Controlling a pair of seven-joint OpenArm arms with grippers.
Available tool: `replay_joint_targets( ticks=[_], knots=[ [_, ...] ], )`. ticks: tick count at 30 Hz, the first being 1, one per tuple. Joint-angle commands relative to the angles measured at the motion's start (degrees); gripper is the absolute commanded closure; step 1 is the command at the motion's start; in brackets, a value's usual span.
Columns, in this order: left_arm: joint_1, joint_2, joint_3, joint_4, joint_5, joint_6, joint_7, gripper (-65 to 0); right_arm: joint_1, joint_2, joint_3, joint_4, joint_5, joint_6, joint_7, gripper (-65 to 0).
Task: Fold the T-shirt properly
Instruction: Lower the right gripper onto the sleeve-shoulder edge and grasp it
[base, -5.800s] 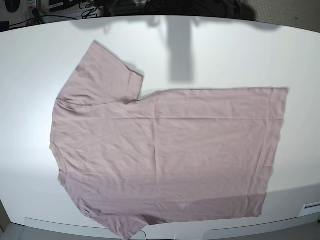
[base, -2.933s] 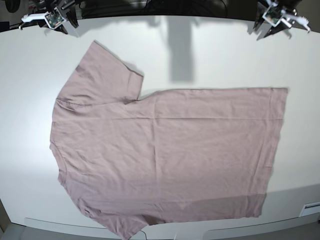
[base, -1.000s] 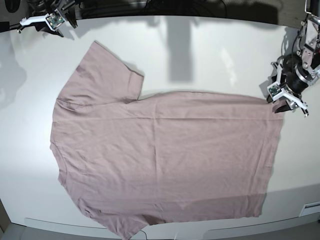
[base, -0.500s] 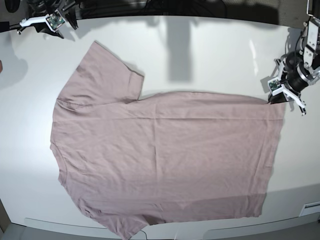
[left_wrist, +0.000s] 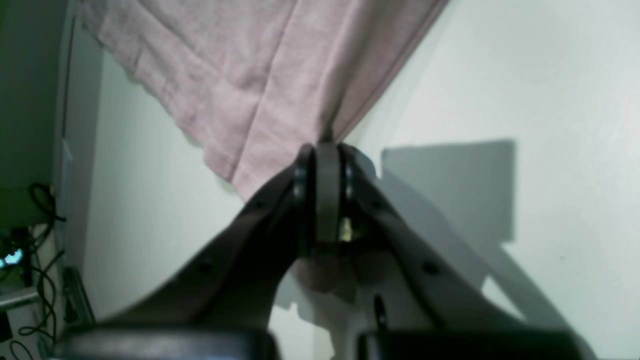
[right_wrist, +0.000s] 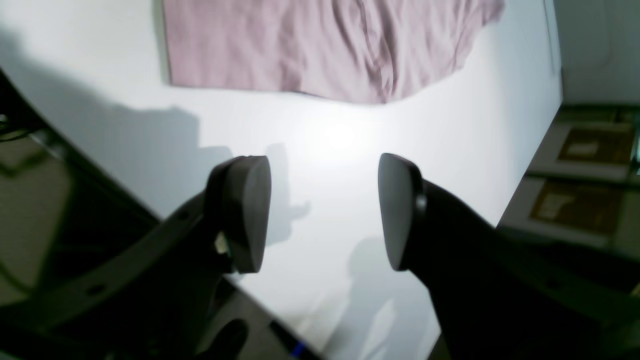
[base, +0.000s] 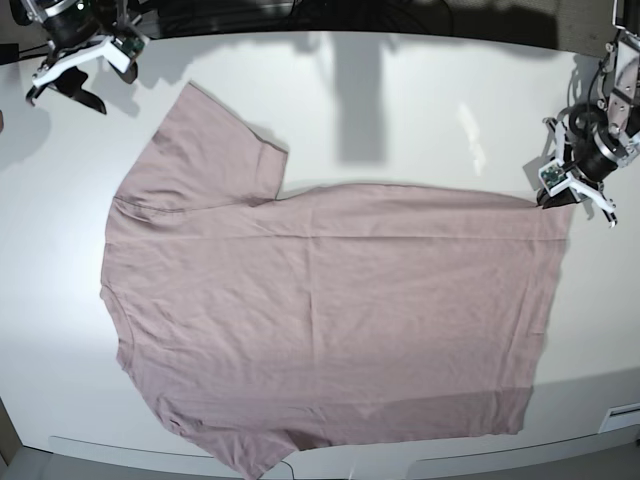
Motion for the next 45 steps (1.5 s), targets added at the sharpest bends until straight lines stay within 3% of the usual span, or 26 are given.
replay_joint_targets(
  ticks=[1, 4, 7, 14, 25, 32, 37, 45],
  knots=[
    [2.08, 0.09, 1.09, -2.32, 5.38, -7.10, 8.85, 0.0, 0.33, 1.79, 0.35, 0.22, -0.15, -0.72, 0.87, -34.5],
    [2.08, 0.09, 1.09, -2.32, 5.38, -7.13, 9.05, 0.0, 2.16, 4.90, -0.44, -2.45, -0.17, -0.31, 0.94, -34.5],
    [2.05, 0.07, 1.09, -2.32, 5.40, -7.10, 9.66, 0.0, 5.27, 6.01, -2.21, -6.45, -0.35, -0.33, 1.01, -34.5],
    [2.05, 0.09, 1.09, -2.32, 5.35, -7.10, 9.66, 0.0, 15.34, 9.16, -12.98, -18.47, -9.49, -0.52, 1.51, -34.5],
    [2.08, 0.09, 1.09, -2.32, 5.35, -7.10, 9.68, 0.0, 30.18, 9.09, -28.24, -28.35, -12.11, -0.52, -3.41, -34.5],
    [2.05, 0.09, 1.09, -2.32, 5.33, -7.08, 9.64, 0.0, 32.13, 7.17, -29.66, -29.79, -11.93, -0.33, -2.82, -34.5],
    [2.08, 0.07, 1.09, -2.32, 5.35, -7.10, 9.70, 0.0, 35.21, 6.21, -30.53, -32.11, -11.91, 3.67, 0.20, -34.5],
    [2.08, 0.07, 1.09, -2.32, 5.35, -7.10, 9.66, 0.0, 40.02, 5.31, -35.34, -37.46, -11.89, 5.22, 0.31, -34.5]
  ],
)
